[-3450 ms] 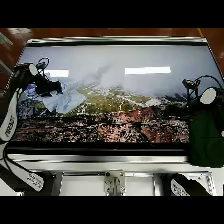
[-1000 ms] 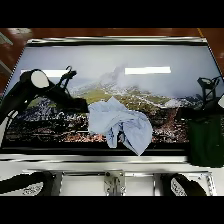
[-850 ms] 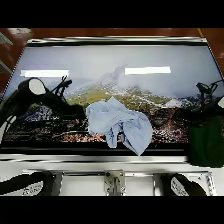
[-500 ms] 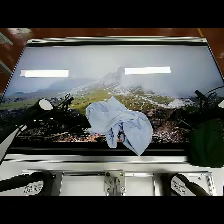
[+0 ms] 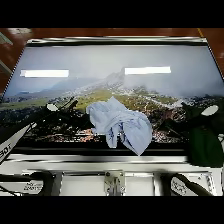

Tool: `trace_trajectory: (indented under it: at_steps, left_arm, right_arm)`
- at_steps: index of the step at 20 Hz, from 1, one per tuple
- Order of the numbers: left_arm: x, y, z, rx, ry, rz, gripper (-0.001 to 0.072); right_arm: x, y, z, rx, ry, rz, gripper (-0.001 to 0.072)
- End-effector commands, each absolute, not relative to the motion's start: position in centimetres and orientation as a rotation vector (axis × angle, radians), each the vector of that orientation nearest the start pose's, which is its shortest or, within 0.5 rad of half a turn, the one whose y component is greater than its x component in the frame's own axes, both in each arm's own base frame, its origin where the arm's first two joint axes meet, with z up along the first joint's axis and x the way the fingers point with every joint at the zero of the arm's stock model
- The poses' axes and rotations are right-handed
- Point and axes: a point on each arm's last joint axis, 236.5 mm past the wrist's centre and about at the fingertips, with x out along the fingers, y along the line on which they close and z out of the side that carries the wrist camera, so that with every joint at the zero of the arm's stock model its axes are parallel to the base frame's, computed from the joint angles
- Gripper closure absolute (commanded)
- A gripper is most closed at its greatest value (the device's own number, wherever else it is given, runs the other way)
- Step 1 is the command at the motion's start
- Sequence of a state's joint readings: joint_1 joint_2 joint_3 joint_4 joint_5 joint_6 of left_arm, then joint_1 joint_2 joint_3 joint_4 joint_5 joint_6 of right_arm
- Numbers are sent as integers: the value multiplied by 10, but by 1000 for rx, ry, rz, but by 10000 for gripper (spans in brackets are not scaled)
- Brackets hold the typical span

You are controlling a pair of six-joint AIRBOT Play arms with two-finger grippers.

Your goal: Fold the shirts.

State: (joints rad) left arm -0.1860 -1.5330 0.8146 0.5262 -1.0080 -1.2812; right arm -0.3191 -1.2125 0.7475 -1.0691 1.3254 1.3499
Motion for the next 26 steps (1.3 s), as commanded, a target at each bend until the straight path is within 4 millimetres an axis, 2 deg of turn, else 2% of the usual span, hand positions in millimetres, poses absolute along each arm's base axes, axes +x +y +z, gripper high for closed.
trace_trajectory:
  at_steps: [1,4,6,9,10,11,12,14,15,17,18,19,20,21,23,24,25,26]
  left_arm:
    - [311,-237,-88,-803,1530,-547,672]
    - [321,-236,-74,-750,1490,-577,672]
    - [327,-233,-66,-704,1464,-581,673]
    - [337,-234,-50,-684,1418,-602,673]
    - [341,-235,-43,-679,1399,-611,672]
    - [345,-236,-36,-674,1380,-619,673]
    - [350,-235,-28,-657,1356,-627,673]
    - [364,-231,-8,-579,1290,-643,674]
    - [372,-226,7,-524,1245,-641,675]
    - [392,-210,57,-381,1117,-619,675]
    - [400,-202,97,-296,1021,-618,675]
    - [406,-195,148,-222,902,-621,675]
    - [406,-189,201,-177,780,-615,674]
    - [401,-184,261,-151,643,-612,674]
    - [364,-176,384,-132,360,-630,674]
    - [335,-171,439,-114,222,-639,673]
    - [307,-163,483,-95,104,-637,673]
    - [280,-153,518,-69,1,-615,674]
  right_arm:
    - [242,62,-99,615,1592,202,34]
    - [257,85,-105,691,1543,220,34]
    - [257,104,-113,717,1565,266,34]
    - [253,119,-133,697,1614,273,36]
    - [253,121,-136,687,1613,273,158]
    - [255,122,-135,682,1605,275,419]
    - [259,122,-129,679,1592,285,637]
    - [275,124,-102,598,1522,386,637]
    - [287,125,-77,539,1461,454,637]
    - [313,124,-14,401,1295,551,637]
    - [328,122,31,326,1175,570,637]
    - [342,118,82,259,1030,571,637]
    - [349,116,135,200,893,569,637]
    - [350,115,196,146,735,567,637]
    - [334,115,302,72,465,553,637]
    - [318,114,352,47,336,540,637]
    - [302,112,390,22,235,522,637]
    - [286,108,421,12,157,495,637]
